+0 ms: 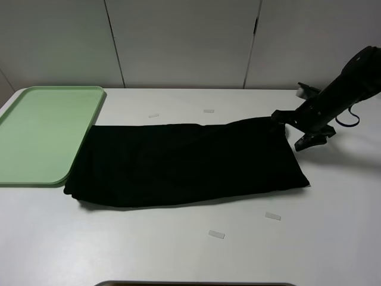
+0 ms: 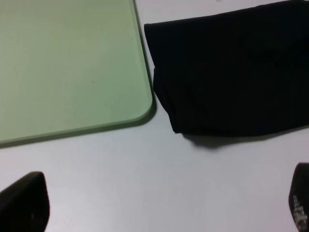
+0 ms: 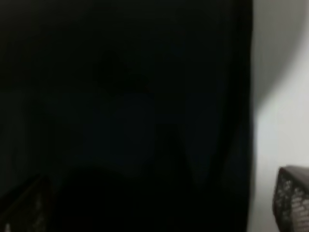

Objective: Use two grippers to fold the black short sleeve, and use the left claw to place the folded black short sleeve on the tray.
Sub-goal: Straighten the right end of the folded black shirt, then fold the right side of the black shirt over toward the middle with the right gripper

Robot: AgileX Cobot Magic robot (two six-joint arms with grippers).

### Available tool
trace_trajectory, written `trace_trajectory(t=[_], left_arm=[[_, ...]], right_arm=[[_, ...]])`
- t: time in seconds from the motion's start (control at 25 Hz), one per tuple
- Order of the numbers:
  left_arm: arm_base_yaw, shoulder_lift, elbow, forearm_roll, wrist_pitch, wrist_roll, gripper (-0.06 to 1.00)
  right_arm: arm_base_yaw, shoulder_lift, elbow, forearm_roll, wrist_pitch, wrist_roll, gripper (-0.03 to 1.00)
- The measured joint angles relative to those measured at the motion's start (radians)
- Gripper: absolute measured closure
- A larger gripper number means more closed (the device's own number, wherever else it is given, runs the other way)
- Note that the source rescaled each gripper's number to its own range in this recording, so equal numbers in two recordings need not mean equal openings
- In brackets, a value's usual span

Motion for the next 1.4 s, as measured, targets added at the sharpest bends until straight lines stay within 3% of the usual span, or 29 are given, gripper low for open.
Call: trace_trajectory(t=[0.36,0.56,0.64,0.84,0.92,1.24,1.36,1.4], left_arm=[[0.000,-0.001,0.000,0.000,0.000,0.000,-0.05],[0.000,-0.001,0.000,0.000,0.000,0.000,-0.05],[0.000,-0.001,0.000,0.000,0.000,0.000,-0.05],[0.000,-0.001,0.000,0.000,0.000,0.000,-0.05],[0.000,-0.001,0.000,0.000,0.000,0.000,-0.05],[0.000,-0.001,0.000,0.000,0.000,0.000,-0.05],[0.000,-0.001,0.000,0.000,0.000,0.000,-0.05],[0.000,-0.001,0.000,0.000,0.000,0.000,-0.05]], right_arm=[[0.045,0.052,-0.020,0.026,0.016,-0.040,-0.03],[0.095,0.058,-0.024,0.117,0.056,-0.043,0.00],[0.113,0.064,-0.024,0.135,0.068,-0.043,0.14],[0.129,0.081,-0.016,0.122,0.048,-0.040,0.81],[0.132,0.082,-0.016,0.093,0.047,-0.036,0.86],[0.157,0.050,-0.020,-0.129,0.041,0.086,0.86],[0.160,0.014,-0.015,-0.390,0.022,0.154,0.86],[0.155,-0.016,-0.010,-0.546,0.008,0.210,0.86]])
